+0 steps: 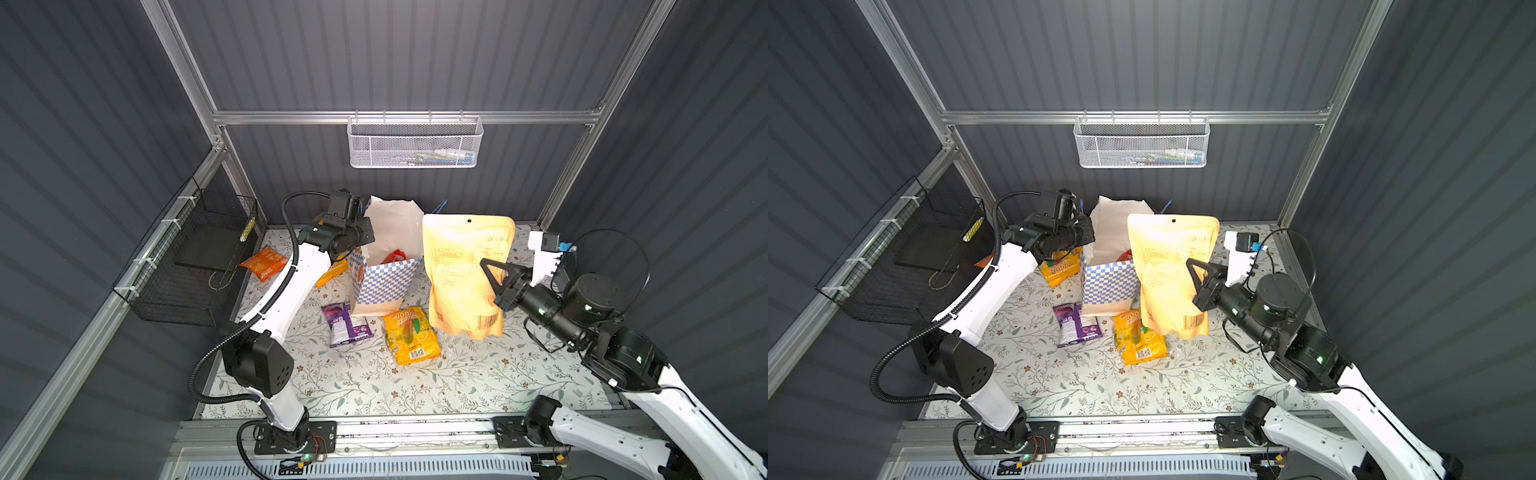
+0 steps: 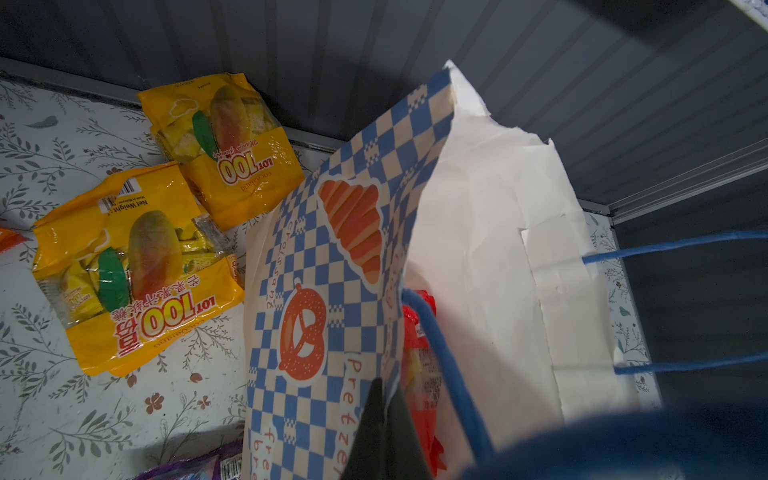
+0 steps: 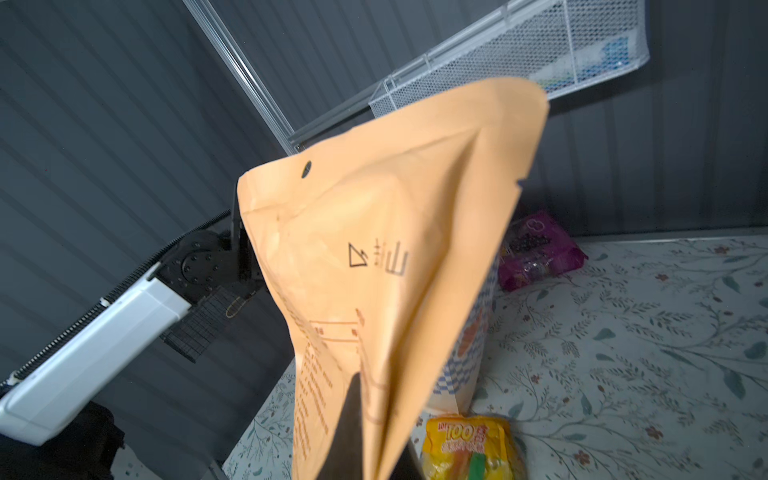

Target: Place the snacks into the paper bag

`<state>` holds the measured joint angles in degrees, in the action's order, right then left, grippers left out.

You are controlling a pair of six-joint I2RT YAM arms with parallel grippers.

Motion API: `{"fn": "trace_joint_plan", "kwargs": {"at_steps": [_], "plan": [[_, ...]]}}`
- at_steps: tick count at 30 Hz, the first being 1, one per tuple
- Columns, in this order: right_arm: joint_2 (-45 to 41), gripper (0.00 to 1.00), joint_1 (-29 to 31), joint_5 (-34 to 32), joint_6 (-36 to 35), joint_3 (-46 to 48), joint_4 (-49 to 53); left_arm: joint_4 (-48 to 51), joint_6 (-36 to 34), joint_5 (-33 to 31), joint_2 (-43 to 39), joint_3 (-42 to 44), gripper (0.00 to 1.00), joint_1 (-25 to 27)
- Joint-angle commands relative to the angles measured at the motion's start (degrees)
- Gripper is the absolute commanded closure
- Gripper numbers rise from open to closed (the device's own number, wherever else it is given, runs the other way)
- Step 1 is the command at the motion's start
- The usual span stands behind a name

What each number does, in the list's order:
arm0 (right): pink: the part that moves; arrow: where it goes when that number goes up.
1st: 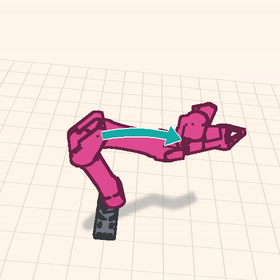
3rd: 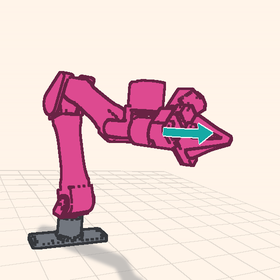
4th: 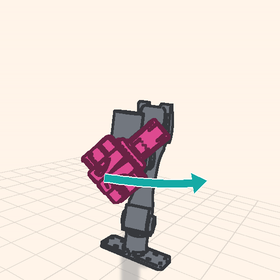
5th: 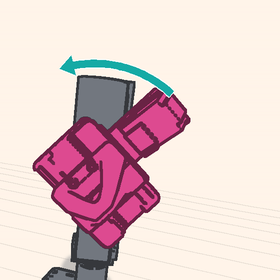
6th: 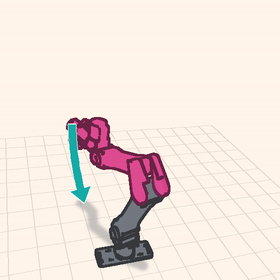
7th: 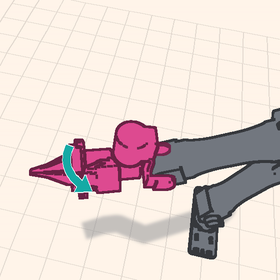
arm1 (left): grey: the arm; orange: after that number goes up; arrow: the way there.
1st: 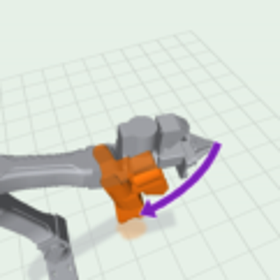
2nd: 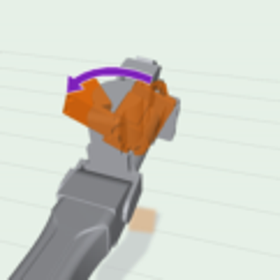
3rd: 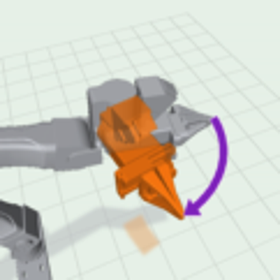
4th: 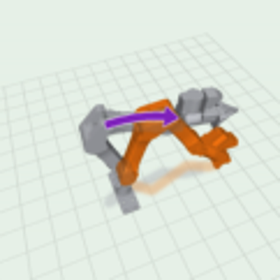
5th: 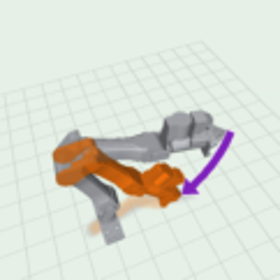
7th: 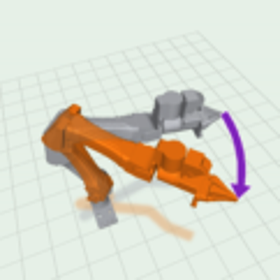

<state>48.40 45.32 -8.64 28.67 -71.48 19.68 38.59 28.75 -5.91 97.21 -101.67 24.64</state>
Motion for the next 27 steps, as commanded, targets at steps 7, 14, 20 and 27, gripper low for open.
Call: {"fn": "trace_joint_plan", "kwargs": {"at_steps": [7,14,20,27], "plan": [[21.4,1.0,-0.1,-1.7,-10.1,-20.5,-5.7,2.5,-1.2,-0.4,-0.1,0.0,1.0,-0.3],[36.8,1.0,-1.8,-6.3,-13.7,-32.2,-6.9,2.3,-1.5,-1.2,-0.9,0.1,1.0,-0.2],[46.8,1.0,-3.3,-8.6,-11.9,-36.8,-5.2,2.3,-1.8,-1.8,0.7,0.2,1.0,-0.2],[52.7,1.0,-3.4,-10.1,-8.9,-38.1,-1.3,2.1,-1.7,-2.6,1.3,0.6,1.0,-0.1]]}}
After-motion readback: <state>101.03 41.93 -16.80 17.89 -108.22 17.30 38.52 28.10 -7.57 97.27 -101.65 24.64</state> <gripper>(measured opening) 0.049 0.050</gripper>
